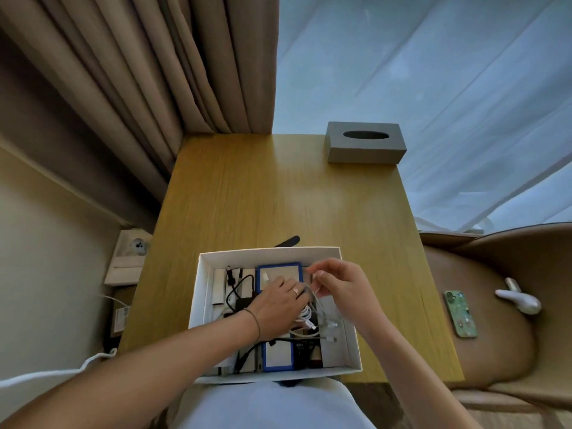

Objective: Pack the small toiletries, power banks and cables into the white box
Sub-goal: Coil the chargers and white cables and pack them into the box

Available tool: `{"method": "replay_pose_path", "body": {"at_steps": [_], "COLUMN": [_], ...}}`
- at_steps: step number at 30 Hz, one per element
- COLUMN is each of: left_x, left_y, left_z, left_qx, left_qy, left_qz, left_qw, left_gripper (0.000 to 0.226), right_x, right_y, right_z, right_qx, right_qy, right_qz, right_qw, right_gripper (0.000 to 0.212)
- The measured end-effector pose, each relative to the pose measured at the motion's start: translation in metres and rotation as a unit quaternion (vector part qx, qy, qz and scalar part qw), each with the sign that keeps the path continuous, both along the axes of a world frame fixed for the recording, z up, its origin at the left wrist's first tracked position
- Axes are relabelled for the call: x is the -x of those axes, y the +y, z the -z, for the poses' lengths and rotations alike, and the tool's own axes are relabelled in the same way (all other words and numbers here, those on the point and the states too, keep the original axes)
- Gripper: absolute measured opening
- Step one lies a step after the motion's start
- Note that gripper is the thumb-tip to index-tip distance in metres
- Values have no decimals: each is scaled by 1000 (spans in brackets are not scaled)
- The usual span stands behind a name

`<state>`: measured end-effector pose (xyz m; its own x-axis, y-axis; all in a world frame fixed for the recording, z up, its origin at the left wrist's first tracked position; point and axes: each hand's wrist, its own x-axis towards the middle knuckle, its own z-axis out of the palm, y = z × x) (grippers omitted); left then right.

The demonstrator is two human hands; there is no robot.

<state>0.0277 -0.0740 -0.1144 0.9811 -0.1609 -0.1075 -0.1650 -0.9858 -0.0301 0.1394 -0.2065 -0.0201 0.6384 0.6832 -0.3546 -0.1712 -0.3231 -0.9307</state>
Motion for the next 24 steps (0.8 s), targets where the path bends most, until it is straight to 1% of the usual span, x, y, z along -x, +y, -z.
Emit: {"method": "replay_pose_path", "body": {"at_steps": [3, 5, 7, 8, 11, 12, 13, 14, 15, 16, 18, 19, 21, 24], "left_x": [-1, -1, 4, 7, 18, 22, 26, 30, 34, 37, 42, 44, 46, 46], "left_y": [0, 1, 6, 9, 21, 25, 28, 31, 36, 42, 58, 68, 88, 113], "left_z": [6, 6, 5, 2, -15, -22, -29, -36, -42, -47, -56, -59, -61, -56], "left_qx": [7, 32, 59, 73, 124, 138, 150, 161, 171, 180, 194, 197, 198, 218], "left_qy": [14, 6, -3, 0, 44, 41, 26, -2, -43, -92, -171, -200, -229, -221], "left_qz": [-3, -4, -6, -9, -15, -19, -27, -38, -56, -80, -148, -185, -261, -369], "left_qw": [1000, 999, 998, 997, 991, 989, 988, 986, 983, 976, 955, 942, 917, 876], "left_gripper": [59, 61, 69, 76, 104, 110, 110, 105, 94, 78, 48, 40, 34, 33], "right_x": [2, 2, -1, -2, -9, -12, -14, -17, -21, -24, -32, -37, -45, -59], "right_y": [-4, -5, -5, -4, 1, 4, 7, 10, 15, 20, 33, 41, 58, 87], "right_z": [1, 2, 2, 2, 1, 1, 0, -1, -2, -3, -6, -8, -10, -9], "right_qx": [3, 9, 9, 8, 6, 6, 6, 6, 6, 8, 20, 26, 36, 68], "right_qy": [-3, -6, -9, -14, -30, -32, -34, -35, -38, -43, -63, -74, -94, -145], "right_qz": [-4, -11, -19, -24, -35, -37, -39, -41, -46, -51, -61, -64, -71, -105], "right_qw": [1000, 1000, 1000, 1000, 999, 999, 999, 999, 998, 998, 996, 995, 992, 982], "right_gripper": [25, 25, 24, 24, 24, 24, 24, 24, 23, 23, 24, 24, 24, 23]}}
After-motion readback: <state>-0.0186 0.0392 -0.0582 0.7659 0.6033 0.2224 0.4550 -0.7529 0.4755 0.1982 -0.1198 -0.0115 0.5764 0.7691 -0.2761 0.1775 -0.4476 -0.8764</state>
